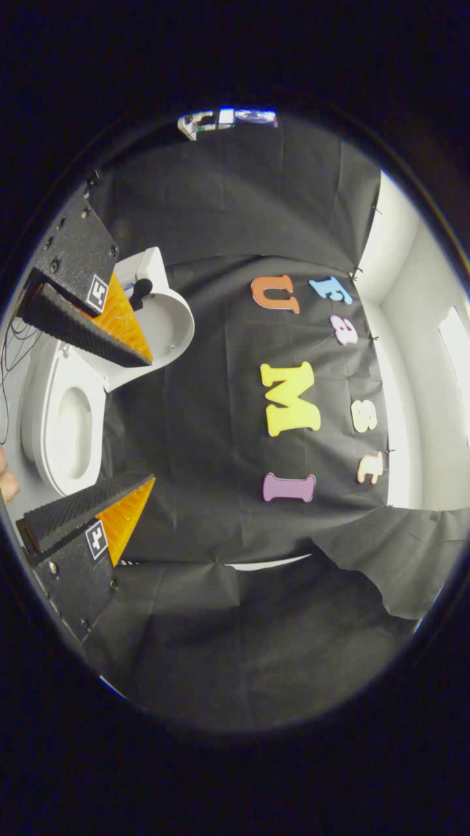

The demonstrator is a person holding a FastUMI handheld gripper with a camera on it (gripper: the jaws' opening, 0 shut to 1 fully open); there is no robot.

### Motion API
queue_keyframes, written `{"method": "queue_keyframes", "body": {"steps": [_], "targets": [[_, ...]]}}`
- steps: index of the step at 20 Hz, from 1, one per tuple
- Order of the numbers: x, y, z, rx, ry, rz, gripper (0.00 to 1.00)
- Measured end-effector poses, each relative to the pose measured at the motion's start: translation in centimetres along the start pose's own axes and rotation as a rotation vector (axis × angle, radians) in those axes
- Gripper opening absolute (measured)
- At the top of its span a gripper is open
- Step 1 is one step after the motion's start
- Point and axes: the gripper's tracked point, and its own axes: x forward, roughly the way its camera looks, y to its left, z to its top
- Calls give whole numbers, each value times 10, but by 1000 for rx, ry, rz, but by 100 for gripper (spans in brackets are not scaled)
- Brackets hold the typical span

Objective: Open the toilet lid.

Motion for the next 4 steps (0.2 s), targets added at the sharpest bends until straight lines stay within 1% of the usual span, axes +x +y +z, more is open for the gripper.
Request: {"method": "queue_keyframes", "body": {"steps": [4], "targets": [[-19, -20, -12, 11, -12, -32, 100]]}}
